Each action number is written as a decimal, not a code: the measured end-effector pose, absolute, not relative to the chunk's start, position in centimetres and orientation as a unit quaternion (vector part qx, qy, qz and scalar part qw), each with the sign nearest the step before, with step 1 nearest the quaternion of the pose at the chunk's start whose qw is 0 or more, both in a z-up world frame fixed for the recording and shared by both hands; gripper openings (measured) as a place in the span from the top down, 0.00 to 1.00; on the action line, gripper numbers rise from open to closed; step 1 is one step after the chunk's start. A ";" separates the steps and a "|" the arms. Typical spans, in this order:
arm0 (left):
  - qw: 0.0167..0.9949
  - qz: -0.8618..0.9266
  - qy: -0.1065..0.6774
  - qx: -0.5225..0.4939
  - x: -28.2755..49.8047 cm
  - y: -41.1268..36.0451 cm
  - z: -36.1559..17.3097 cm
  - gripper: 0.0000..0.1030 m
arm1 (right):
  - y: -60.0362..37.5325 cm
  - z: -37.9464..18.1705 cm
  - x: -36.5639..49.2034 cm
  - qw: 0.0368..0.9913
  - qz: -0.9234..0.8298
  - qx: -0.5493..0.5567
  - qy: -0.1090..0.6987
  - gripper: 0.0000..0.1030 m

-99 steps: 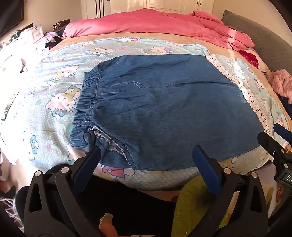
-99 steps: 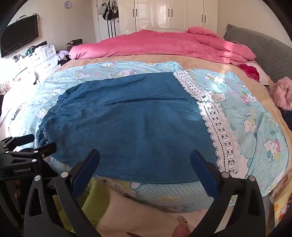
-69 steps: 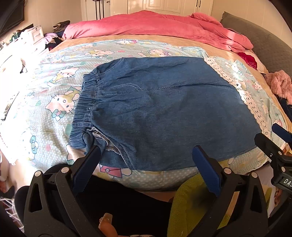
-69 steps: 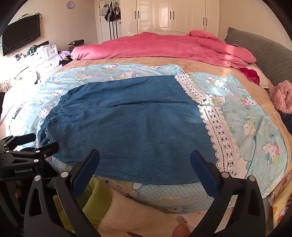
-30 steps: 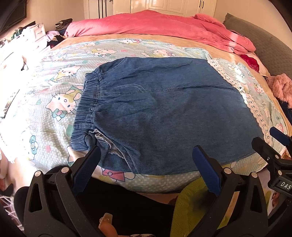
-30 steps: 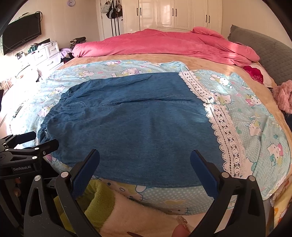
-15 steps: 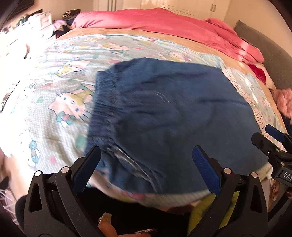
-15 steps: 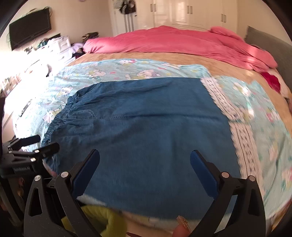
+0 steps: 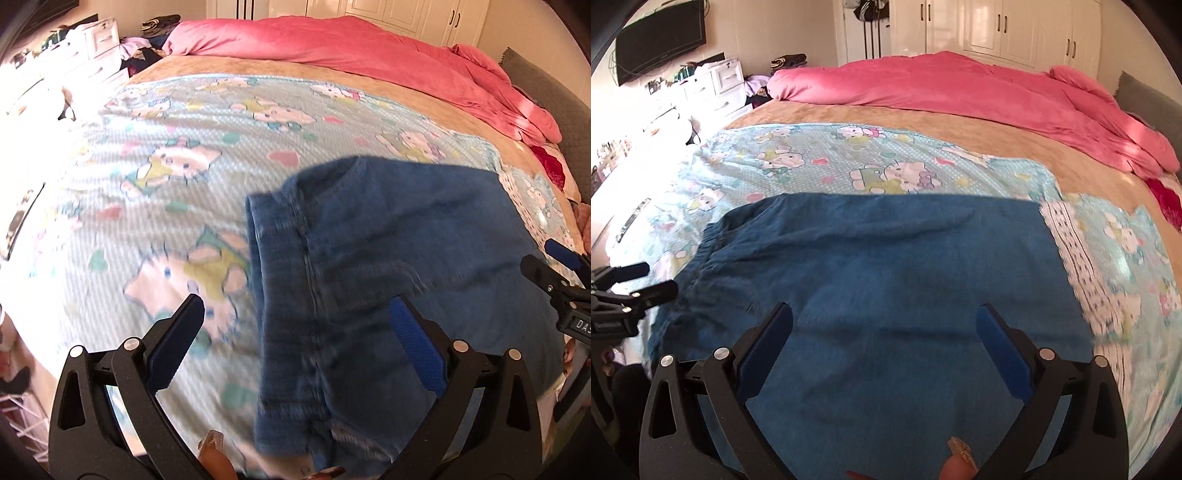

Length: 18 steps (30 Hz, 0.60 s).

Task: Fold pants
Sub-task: 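Move both grippers to the elastic waistband and close the left gripper on it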

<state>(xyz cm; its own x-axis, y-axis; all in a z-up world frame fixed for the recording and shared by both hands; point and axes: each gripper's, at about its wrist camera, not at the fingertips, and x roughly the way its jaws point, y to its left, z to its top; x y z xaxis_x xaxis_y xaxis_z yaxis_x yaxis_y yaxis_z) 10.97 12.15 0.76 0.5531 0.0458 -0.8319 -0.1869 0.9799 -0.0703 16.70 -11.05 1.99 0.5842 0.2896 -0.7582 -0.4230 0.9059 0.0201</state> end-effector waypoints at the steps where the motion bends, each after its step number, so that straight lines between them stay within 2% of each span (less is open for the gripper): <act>1: 0.879 0.066 0.467 -0.073 11.6 12.3 0.8 0.09 | -10.7 2.0 17.5 0.887 0.201 -0.089 0.406 0.04; 18: 0.870 0.062 0.485 -0.067 19.7 16.3 -1.1 0.09 | -4.9 -0.6 28.0 0.849 0.258 -0.175 0.427 0.04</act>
